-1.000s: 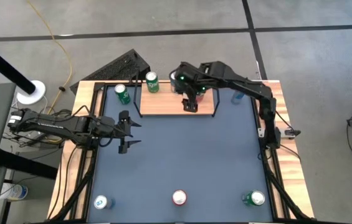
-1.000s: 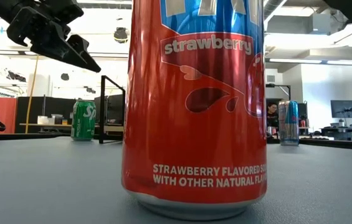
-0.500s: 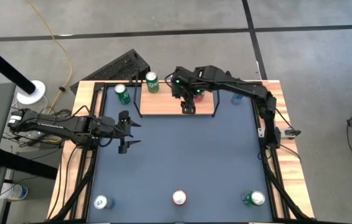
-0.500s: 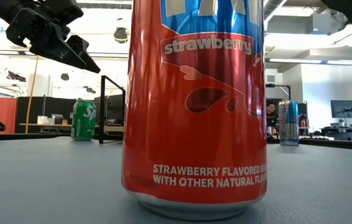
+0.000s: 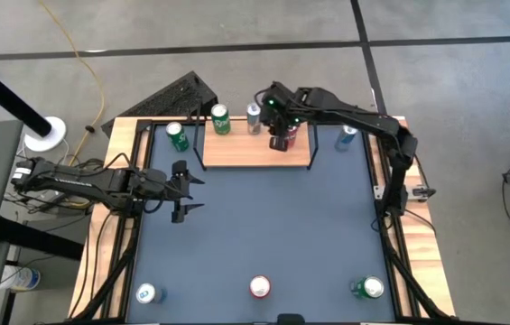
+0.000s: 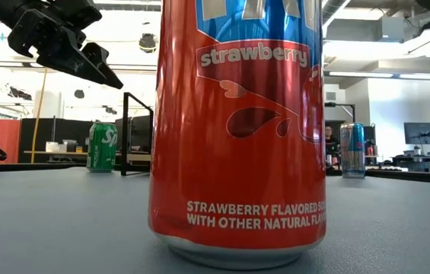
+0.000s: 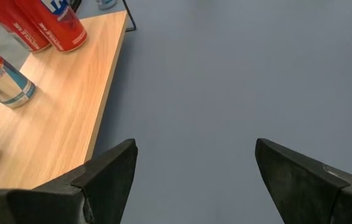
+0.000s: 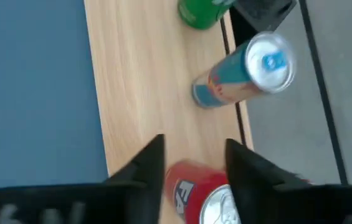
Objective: Place canned beverage on shelf
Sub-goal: Put the top orange soda can on the shelf aligned with the other orange soda can
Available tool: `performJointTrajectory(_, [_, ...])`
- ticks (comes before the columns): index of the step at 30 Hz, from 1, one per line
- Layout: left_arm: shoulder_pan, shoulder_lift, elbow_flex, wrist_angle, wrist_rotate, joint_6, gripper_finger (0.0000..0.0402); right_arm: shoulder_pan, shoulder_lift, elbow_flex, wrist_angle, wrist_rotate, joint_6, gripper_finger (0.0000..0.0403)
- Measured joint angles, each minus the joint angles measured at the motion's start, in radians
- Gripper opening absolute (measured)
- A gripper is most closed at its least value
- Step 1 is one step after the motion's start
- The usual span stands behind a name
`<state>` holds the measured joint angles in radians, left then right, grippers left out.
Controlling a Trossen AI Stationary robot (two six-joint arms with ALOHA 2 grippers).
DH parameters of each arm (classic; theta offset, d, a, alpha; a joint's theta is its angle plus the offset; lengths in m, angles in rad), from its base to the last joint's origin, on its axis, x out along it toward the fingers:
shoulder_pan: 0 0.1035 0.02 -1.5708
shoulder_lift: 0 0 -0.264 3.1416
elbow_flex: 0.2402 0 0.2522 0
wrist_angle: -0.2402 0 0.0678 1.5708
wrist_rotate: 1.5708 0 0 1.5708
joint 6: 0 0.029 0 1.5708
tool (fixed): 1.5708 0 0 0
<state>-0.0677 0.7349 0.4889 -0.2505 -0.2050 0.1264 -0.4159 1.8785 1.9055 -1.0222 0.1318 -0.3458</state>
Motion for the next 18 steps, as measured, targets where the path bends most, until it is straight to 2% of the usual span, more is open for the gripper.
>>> performJointTrajectory(5, [0.0, 0.0, 0.0, 0.012, 0.0, 0.004, 0.0316, -0.03, -0.017, -0.123, 0.072, -0.001, -0.027, 0.0033])
performJointTrajectory(7, [0.0, 0.0, 0.0, 0.016, 0.0, 0.009, 0.0316, -0.043, -0.018, -0.137, 0.096, -0.005, -0.03, 0.0009])
performJointTrajectory(12, [0.0, 0.0, 0.0, 0.02, 0.0, 0.009, 0.0316, -0.071, -0.023, -0.142, 0.105, -0.055, -0.033, 0.001])
performJointTrajectory(18, [0.0, 0.0, 0.0, 0.019, 0.0, 0.015, 0.0316, -0.098, -0.016, -0.142, 0.1, -0.059, -0.022, 0.0001])
